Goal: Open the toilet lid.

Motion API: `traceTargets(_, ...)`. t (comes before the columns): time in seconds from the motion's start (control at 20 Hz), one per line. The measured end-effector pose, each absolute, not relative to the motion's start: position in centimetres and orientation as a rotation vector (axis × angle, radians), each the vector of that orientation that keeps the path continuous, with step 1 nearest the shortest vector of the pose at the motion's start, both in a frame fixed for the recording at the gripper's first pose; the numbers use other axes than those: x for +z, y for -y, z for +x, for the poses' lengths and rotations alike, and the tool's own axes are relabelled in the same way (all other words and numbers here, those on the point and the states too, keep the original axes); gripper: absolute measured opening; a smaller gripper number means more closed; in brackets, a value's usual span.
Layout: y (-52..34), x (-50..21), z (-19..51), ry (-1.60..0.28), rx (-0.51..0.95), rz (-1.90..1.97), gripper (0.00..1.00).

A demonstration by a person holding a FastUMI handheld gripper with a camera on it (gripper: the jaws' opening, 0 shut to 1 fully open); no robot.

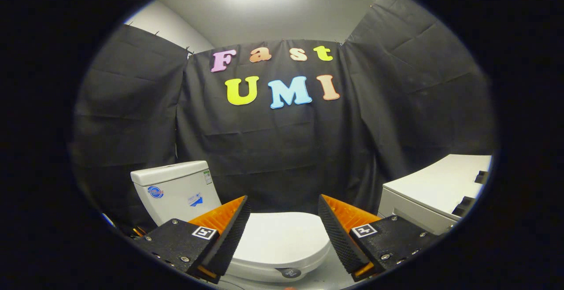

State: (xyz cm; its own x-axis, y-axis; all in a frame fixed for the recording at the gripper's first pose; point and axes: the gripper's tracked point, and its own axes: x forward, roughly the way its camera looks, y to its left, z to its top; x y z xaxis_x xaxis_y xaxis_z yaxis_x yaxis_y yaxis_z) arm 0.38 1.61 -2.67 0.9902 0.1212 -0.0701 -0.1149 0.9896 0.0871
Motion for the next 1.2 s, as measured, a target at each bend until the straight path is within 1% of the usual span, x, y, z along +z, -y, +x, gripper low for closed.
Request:
traceTargets(0.25, -1.2, -4.2, 1.1, -0.131, 0.157, 0.165, 0.95)
traceTargets(0.4, -1.1, -6.5, 1.6, -0.219, 0.185, 0.263, 0.95)
traceTargets(0.85, -1.0, -18.5, 0.3, -0.553, 0.223, 0.447, 0.96)
traceTargets(1.2, -0.2, -24.5, -0.4, -0.674, 0.199, 0.592, 0.95)
